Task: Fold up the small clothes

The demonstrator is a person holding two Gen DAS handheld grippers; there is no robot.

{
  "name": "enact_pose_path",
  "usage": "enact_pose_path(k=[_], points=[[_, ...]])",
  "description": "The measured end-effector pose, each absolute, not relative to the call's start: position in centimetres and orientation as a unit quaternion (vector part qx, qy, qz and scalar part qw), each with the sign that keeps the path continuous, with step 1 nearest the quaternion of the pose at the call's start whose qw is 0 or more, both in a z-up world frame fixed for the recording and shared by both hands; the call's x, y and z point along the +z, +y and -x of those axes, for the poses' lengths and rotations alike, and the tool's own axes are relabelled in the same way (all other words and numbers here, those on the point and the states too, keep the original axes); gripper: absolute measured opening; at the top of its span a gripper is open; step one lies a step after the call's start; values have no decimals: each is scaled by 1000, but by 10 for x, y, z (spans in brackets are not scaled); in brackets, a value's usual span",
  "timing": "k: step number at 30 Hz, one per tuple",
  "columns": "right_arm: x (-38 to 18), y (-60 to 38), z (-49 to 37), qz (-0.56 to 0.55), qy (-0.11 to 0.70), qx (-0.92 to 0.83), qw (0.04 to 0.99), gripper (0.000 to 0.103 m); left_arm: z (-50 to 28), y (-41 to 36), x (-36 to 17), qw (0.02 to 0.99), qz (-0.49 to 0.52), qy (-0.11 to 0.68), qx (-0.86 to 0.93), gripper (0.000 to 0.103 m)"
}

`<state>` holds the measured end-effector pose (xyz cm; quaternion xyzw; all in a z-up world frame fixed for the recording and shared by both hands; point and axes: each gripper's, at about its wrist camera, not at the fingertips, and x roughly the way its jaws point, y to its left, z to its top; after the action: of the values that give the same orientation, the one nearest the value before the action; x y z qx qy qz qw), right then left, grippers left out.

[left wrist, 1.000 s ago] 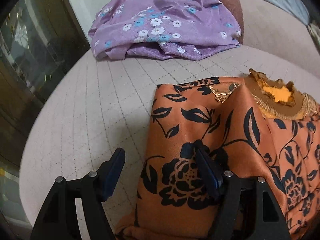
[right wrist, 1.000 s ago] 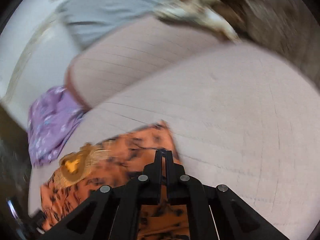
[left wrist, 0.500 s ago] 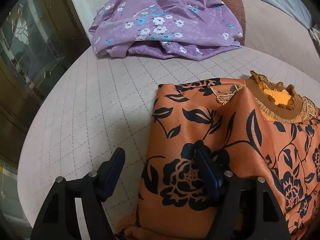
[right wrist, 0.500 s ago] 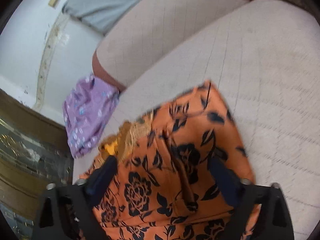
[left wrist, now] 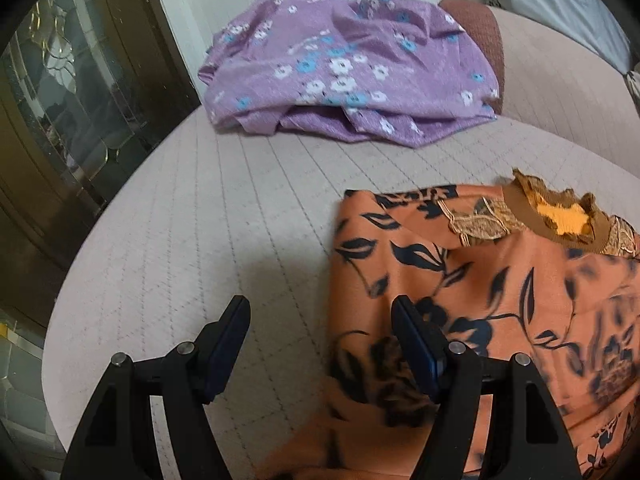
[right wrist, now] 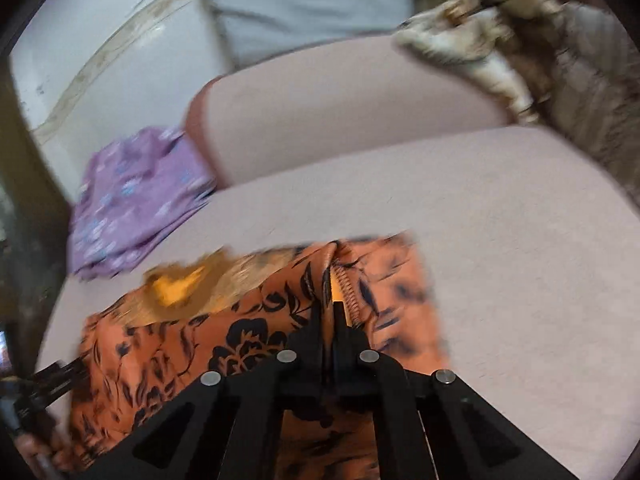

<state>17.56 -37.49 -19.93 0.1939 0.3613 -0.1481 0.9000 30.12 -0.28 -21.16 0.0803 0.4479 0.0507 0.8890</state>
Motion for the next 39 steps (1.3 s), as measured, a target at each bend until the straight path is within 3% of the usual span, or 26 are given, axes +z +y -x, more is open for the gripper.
enact_pose_path(k=[5,10,14,18,22,30,35,39], points=[[-257,-416,-193,-288,488,-144,811,7,-304,-19,-225,877,-121,463,38,74],[-229,-442,-176,-372,415,-143,818,9,-300,-30,-224,880,-166,444,42,74],[-206,-436,-164,-356,344,-149,856,9,-297,-29,-217,889,-136,437,29,74],[-211,-389,-183,-303,384,-77,869,9,-291,-40,-212,898,-150,413,16,74],[-251,-362,-203,-258,492,-85,827,10,-299,-41,-232,877,-172,448,35,79],[-219,-367,-185,-282,400,-48,871,9,-300,-33,-217,892,-120,435,22,79],[-249,-342,-201,-249,468,-47,846,10,-305,-41,-234,876,-172,449,44,85],[-246,-347,-198,-267,455,-46,848,10,-304,-39,-226,881,-161,442,42,86]])
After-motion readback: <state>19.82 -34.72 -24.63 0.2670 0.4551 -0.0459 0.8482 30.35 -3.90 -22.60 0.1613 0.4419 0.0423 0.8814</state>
